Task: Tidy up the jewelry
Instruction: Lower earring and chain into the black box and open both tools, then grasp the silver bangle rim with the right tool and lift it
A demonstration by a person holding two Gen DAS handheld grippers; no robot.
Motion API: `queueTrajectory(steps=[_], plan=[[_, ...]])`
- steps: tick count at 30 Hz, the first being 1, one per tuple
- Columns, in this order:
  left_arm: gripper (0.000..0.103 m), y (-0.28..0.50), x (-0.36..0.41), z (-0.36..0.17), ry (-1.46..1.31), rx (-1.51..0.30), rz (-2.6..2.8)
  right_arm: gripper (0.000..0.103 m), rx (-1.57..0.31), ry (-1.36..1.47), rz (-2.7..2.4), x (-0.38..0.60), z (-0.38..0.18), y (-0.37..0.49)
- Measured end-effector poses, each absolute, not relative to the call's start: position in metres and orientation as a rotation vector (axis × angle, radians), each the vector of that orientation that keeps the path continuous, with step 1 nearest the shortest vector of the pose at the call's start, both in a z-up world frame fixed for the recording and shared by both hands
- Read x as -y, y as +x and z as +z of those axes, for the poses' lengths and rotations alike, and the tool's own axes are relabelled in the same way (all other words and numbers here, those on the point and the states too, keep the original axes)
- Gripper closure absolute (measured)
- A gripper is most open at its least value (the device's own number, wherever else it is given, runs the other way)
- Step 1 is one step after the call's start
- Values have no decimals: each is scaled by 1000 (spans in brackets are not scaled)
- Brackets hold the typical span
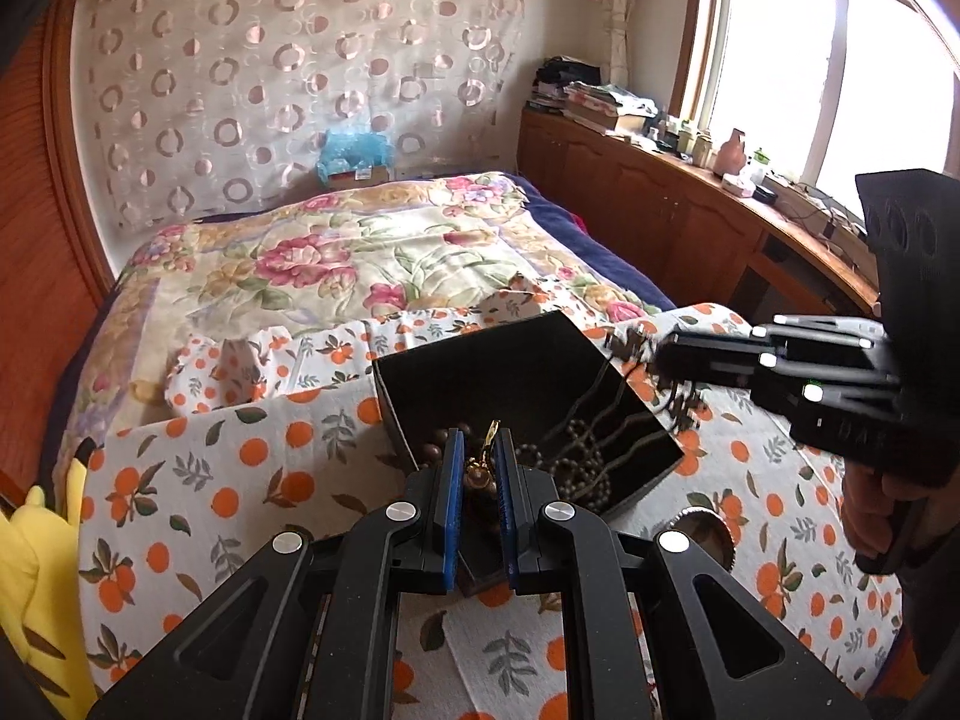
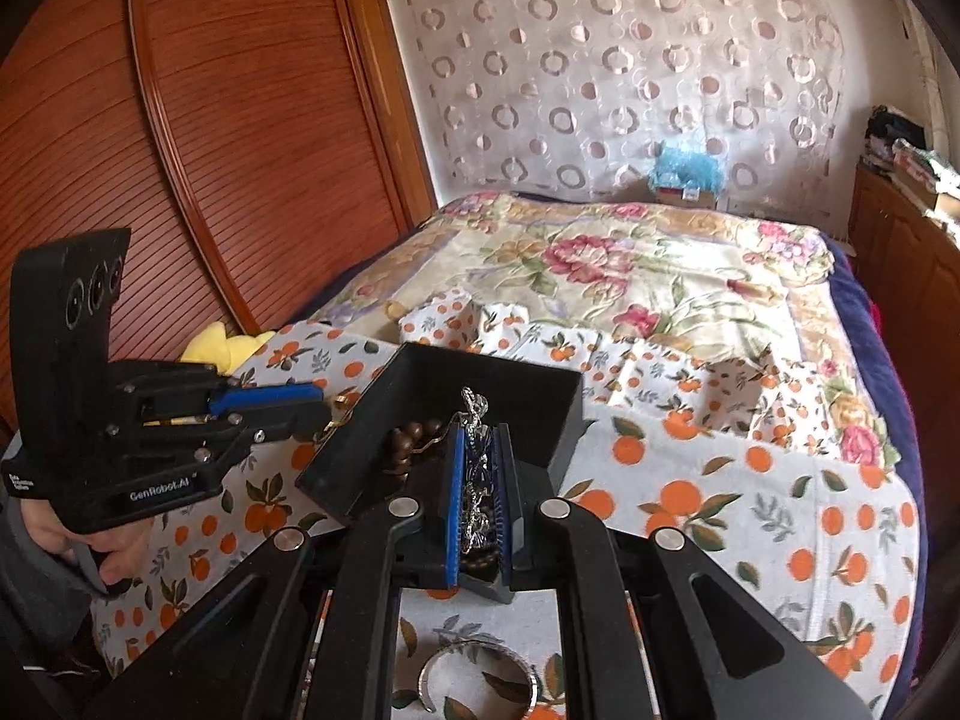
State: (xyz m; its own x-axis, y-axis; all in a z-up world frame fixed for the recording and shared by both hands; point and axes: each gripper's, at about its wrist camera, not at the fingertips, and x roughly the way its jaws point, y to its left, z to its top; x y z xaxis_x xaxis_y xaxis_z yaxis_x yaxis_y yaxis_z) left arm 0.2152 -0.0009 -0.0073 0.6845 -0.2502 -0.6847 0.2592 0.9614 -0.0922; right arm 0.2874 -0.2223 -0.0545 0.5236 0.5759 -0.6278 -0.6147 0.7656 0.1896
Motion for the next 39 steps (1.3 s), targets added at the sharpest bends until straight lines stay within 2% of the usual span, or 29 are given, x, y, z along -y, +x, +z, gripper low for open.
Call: queueTrajectory(steps=[9, 21, 22, 26, 30, 33, 36, 39], plan=[[94, 227, 0, -9, 16, -768, -279, 92, -791, -67, 739, 211, -72, 290], [94, 243, 3, -11, 27, -766, -278, 91, -774, -74, 705, 221, -74, 279], [92, 243, 3, -10, 26, -766, -280, 91, -770, -77, 694, 224, -75, 274], [76, 240, 3, -11, 24, -764, -279, 91, -777, -83, 667, 239, -80, 262], [74, 222, 4, -11, 25, -759, -278, 91, -801, -100, 638, 253, -93, 250], [68, 202, 5, -12, 29, -754, -282, 91, -827, -114, 618, 261, -105, 243], [68, 186, 6, -15, 30, -754, -279, 83, -848, -113, 608, 268, -115, 239], [68, 168, 5, -21, 18, -763, -279, 81, -864, -117, 608, 269, -123, 235]])
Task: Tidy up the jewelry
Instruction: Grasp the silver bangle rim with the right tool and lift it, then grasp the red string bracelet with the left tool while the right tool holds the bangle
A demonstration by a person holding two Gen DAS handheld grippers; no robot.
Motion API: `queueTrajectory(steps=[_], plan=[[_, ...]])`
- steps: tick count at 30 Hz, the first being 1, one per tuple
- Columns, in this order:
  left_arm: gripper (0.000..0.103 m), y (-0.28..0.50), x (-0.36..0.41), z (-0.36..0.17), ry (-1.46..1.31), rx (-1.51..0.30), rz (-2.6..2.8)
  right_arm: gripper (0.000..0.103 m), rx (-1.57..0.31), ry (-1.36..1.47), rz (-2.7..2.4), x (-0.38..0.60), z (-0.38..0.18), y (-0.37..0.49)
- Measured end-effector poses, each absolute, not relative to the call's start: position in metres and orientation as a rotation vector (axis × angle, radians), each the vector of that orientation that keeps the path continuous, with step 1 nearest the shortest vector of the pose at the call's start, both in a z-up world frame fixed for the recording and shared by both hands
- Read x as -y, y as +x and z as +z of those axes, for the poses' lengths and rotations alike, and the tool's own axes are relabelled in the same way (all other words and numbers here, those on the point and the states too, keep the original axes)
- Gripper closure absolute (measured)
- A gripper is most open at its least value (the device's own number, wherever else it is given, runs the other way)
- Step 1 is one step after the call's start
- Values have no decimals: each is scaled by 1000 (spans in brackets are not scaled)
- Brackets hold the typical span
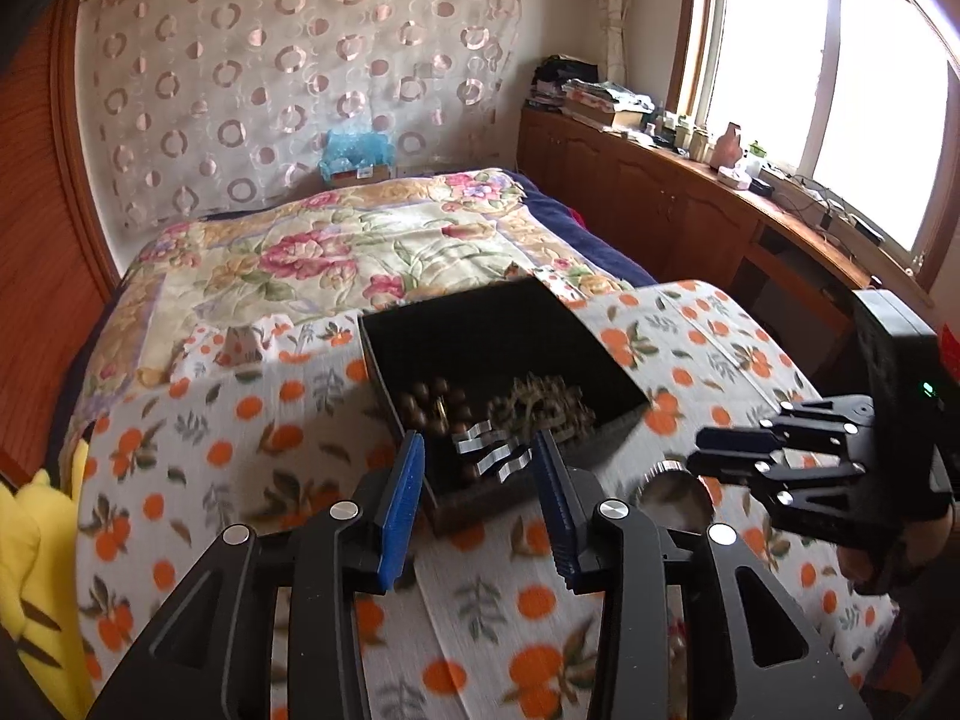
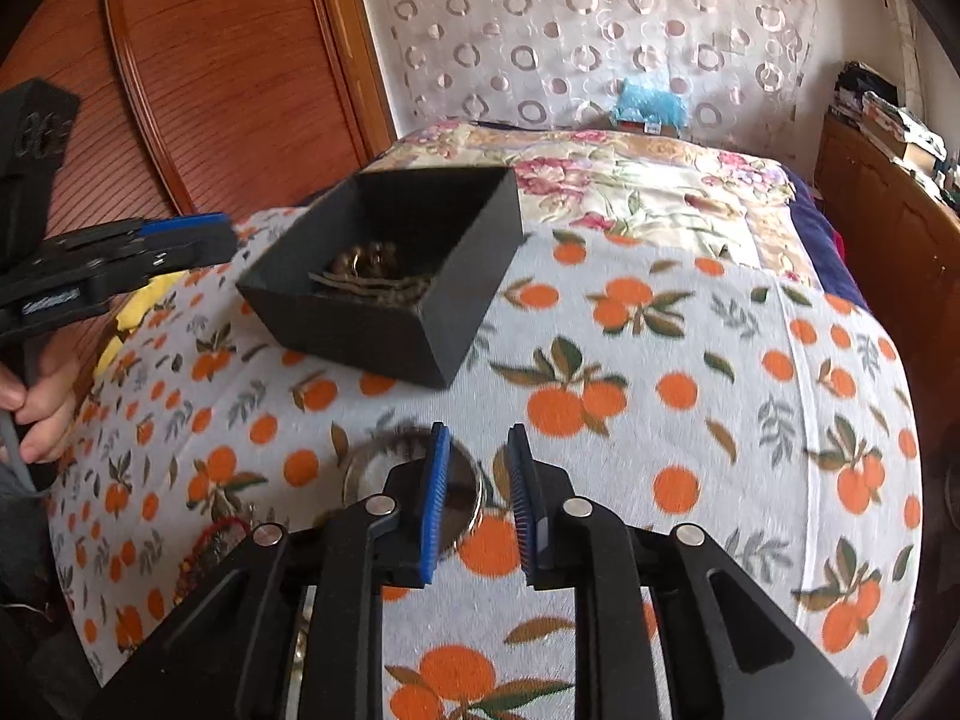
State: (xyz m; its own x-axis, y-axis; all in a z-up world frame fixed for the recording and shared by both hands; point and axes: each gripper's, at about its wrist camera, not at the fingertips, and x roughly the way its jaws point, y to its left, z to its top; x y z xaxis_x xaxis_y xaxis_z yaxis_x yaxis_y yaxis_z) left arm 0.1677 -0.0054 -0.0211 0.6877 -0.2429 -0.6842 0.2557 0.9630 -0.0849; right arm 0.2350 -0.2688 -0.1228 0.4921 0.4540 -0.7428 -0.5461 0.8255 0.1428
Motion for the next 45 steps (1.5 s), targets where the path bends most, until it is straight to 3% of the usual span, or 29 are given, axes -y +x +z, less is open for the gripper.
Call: queueTrajectory(steps=[9, 11, 14, 25, 45], plan=[[67, 124, 6, -43, 0, -808, -274, 81, -895, -160, 605, 260, -141, 227], [67, 114, 8, -46, -4, -812, -278, 95, -889, -172, 593, 259, -142, 227], [67, 100, 12, -51, -2, -817, -285, 98, -876, -167, 581, 262, -141, 222], [67, 55, 30, -62, 13, -804, -319, 98, -741, -125, 487, 297, -122, 176], [65, 37, 71, -65, 47, -820, -357, 98, -711, -90, 498, 320, -120, 124]])
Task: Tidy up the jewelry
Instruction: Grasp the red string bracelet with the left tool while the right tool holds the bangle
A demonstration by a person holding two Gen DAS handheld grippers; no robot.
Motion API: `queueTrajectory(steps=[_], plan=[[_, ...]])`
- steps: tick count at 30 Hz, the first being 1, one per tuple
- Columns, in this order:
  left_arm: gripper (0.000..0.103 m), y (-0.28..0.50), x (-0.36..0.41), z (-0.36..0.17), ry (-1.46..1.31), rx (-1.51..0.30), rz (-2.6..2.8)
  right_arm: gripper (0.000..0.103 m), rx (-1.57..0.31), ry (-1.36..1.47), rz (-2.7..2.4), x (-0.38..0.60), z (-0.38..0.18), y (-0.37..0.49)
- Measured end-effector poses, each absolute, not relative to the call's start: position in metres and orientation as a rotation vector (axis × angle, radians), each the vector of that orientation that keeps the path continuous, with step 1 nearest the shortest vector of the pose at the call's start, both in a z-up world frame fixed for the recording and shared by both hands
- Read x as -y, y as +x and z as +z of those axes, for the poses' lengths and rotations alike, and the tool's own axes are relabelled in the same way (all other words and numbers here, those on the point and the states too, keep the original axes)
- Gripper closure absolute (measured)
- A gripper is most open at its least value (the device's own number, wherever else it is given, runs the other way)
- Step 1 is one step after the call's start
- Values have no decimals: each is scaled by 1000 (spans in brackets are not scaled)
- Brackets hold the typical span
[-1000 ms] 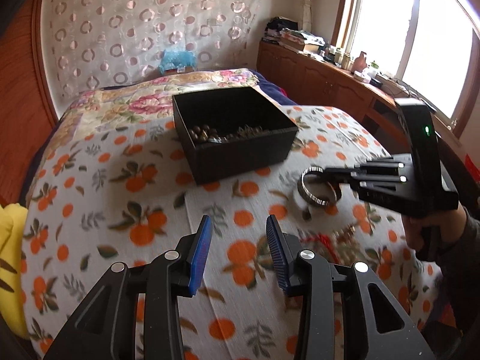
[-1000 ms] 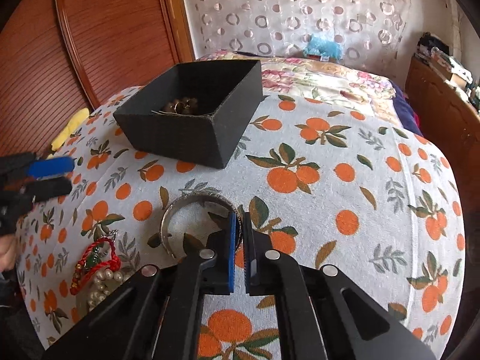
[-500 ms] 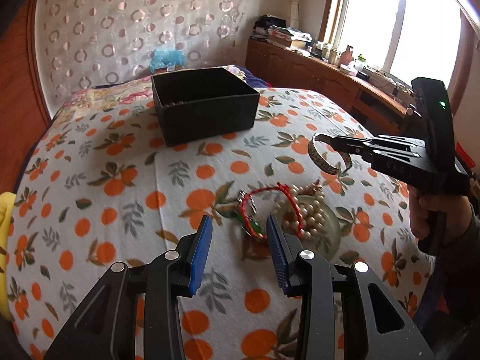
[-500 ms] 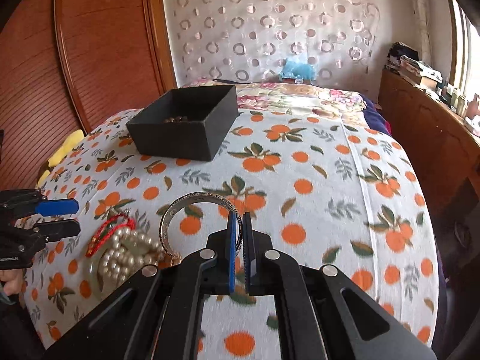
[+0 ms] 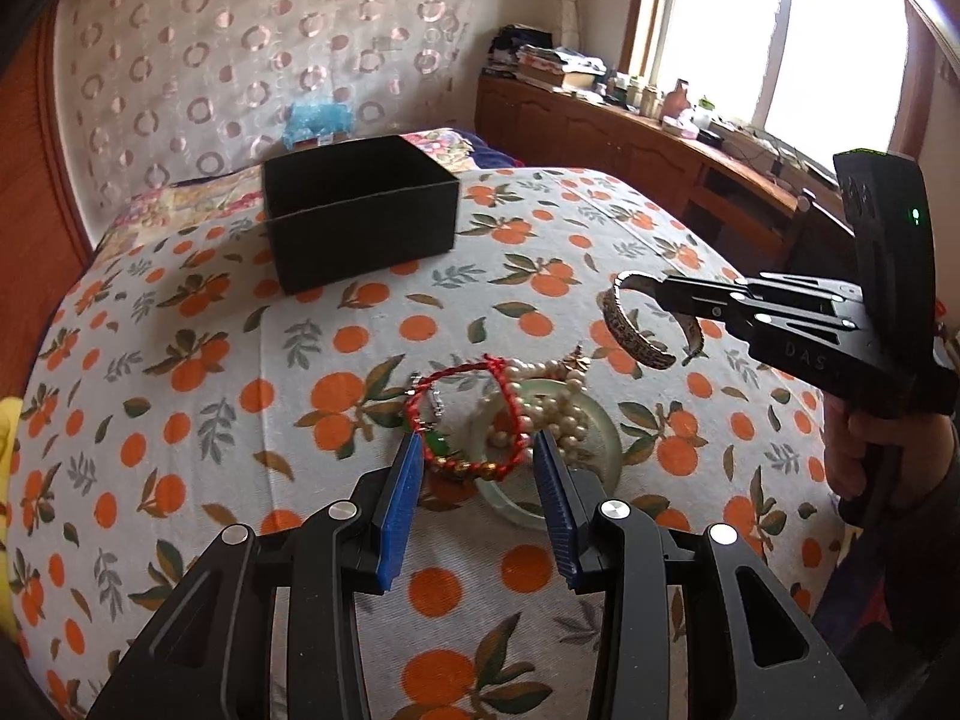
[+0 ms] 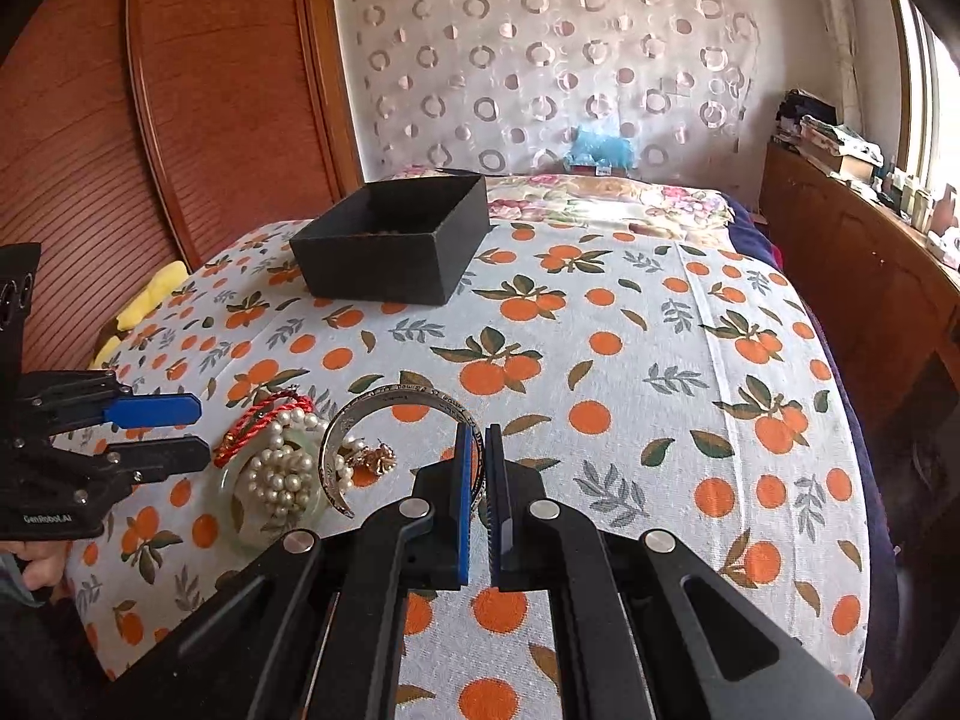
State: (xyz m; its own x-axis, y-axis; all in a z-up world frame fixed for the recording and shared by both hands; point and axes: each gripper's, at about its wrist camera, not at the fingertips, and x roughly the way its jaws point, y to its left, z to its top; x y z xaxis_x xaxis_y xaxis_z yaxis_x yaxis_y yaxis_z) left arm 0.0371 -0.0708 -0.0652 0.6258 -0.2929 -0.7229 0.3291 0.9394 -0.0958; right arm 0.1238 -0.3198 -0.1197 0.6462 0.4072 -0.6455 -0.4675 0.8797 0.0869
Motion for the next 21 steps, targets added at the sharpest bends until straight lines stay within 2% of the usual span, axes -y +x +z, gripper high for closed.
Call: queueTrajectory(steps=[2, 9, 11, 13, 14, 16, 21], plan=[[56, 38, 75, -68, 67, -823, -357, 98, -714, -87, 499, 321, -121, 123], [57, 44, 77, -79, 92, -843, -336, 98, -725, -94, 505, 319, -126, 123], [71, 44, 77, -79, 92, -840, -341, 98, -722, -96, 507, 319, -126, 122], [77, 45, 76, -79, 92, -837, -342, 98, -718, -95, 510, 318, -126, 122], [87, 45, 76, -78, 91, -831, -343, 98, -718, -95, 511, 318, -126, 122], [95, 44, 73, -75, 78, -819, -352, 98, -721, -99, 516, 316, -127, 123], [97, 45, 67, -66, 61, -788, -351, 98, -727, -109, 535, 309, -129, 126]])
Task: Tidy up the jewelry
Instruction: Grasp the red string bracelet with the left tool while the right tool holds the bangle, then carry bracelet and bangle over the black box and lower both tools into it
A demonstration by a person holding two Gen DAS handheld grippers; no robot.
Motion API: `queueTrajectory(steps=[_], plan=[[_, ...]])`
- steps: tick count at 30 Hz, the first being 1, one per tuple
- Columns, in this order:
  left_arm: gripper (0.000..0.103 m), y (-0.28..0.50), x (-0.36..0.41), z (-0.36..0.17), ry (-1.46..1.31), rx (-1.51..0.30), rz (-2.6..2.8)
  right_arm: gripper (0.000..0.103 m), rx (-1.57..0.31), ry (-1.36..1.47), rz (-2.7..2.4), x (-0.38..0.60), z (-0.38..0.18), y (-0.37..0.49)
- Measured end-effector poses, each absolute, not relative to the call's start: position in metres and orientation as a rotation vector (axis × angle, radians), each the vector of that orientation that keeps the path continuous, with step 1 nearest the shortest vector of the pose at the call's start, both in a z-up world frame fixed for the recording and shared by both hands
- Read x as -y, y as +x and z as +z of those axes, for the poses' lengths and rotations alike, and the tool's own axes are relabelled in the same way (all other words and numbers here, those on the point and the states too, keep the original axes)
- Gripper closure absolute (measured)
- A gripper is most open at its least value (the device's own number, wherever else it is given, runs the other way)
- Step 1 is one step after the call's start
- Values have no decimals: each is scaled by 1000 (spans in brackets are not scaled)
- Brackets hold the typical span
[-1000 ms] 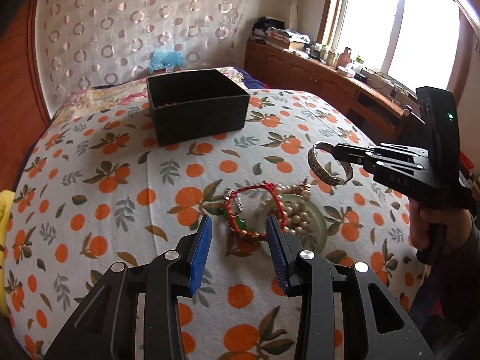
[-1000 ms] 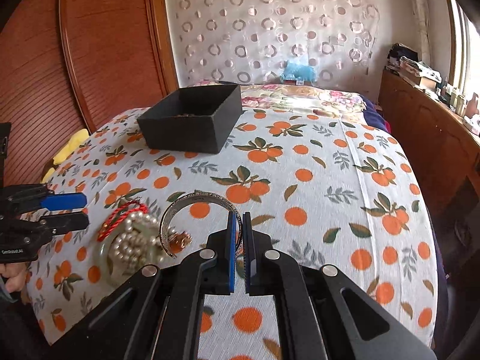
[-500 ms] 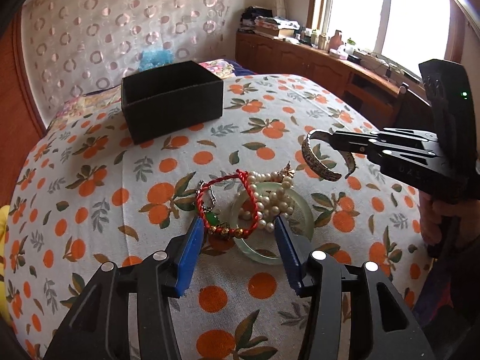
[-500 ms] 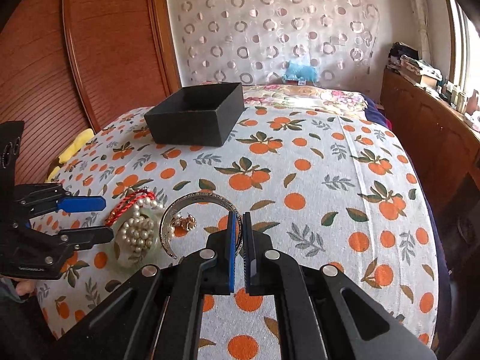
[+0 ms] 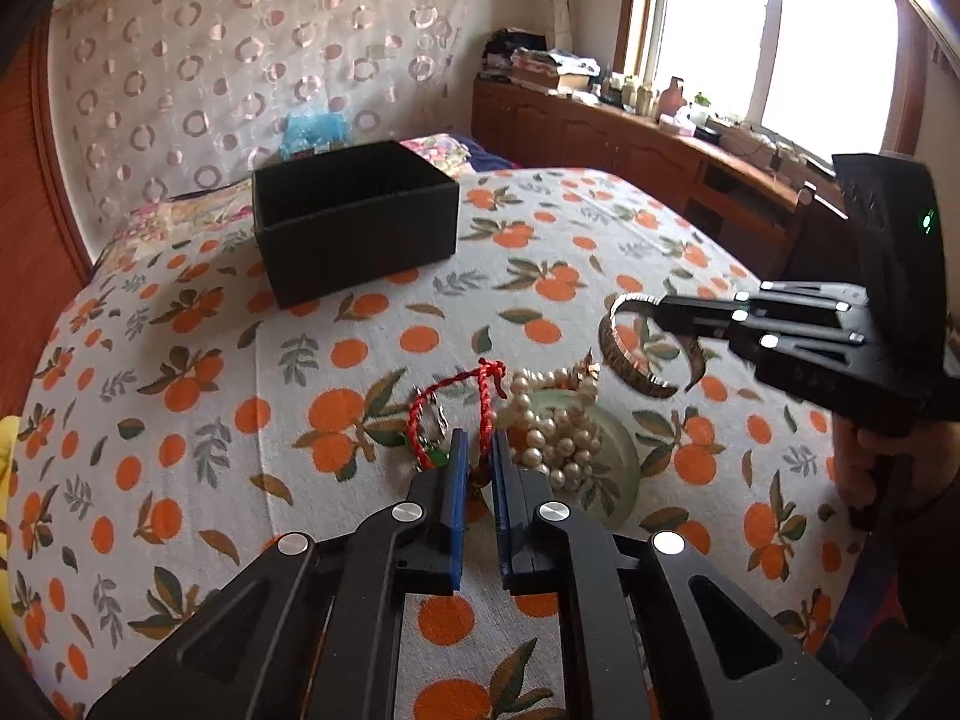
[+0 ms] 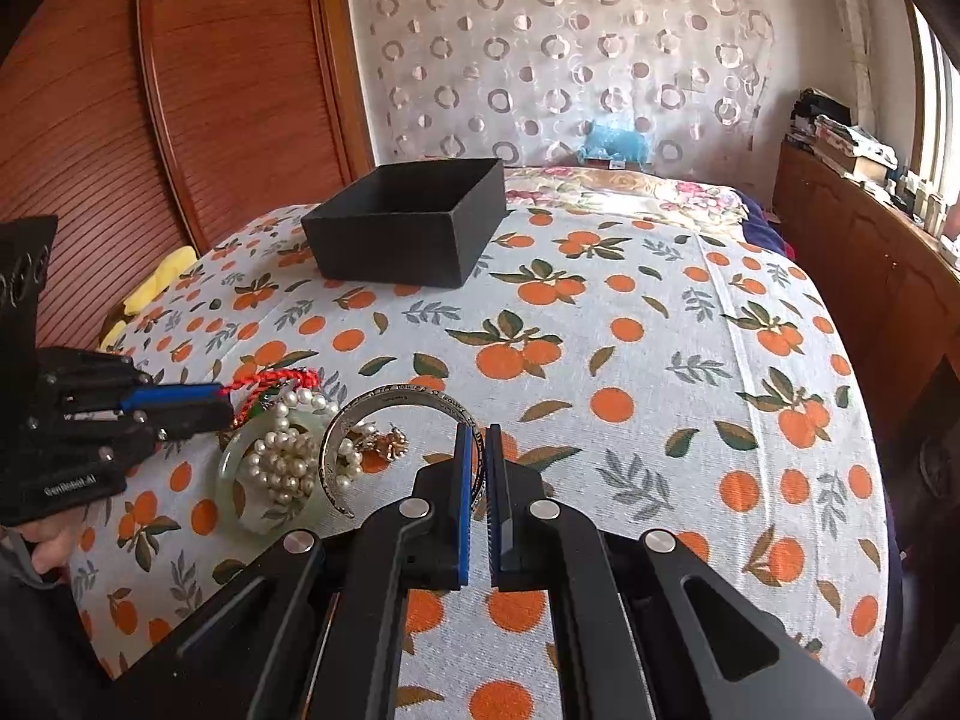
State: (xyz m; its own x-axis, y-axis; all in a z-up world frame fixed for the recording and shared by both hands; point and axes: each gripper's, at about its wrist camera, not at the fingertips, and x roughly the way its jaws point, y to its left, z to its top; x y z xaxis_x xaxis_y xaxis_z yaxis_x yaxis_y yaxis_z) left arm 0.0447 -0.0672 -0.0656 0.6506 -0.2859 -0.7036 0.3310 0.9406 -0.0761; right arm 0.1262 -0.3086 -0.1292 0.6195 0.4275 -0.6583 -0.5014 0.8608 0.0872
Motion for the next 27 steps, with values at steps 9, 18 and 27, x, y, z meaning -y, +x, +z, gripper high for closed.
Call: queueTrajectory(steps=[9, 18, 27], plan=[[97, 54, 54, -37, 20, -730, -352, 98, -725, -123, 565, 296, -122, 140], [97, 79, 38, -28, -5, -728, -343, 98, -722, -127, 587, 287, -114, 157], [97, 106, 29, -30, -5, -747, -317, 98, -751, -126, 606, 280, -119, 183]])
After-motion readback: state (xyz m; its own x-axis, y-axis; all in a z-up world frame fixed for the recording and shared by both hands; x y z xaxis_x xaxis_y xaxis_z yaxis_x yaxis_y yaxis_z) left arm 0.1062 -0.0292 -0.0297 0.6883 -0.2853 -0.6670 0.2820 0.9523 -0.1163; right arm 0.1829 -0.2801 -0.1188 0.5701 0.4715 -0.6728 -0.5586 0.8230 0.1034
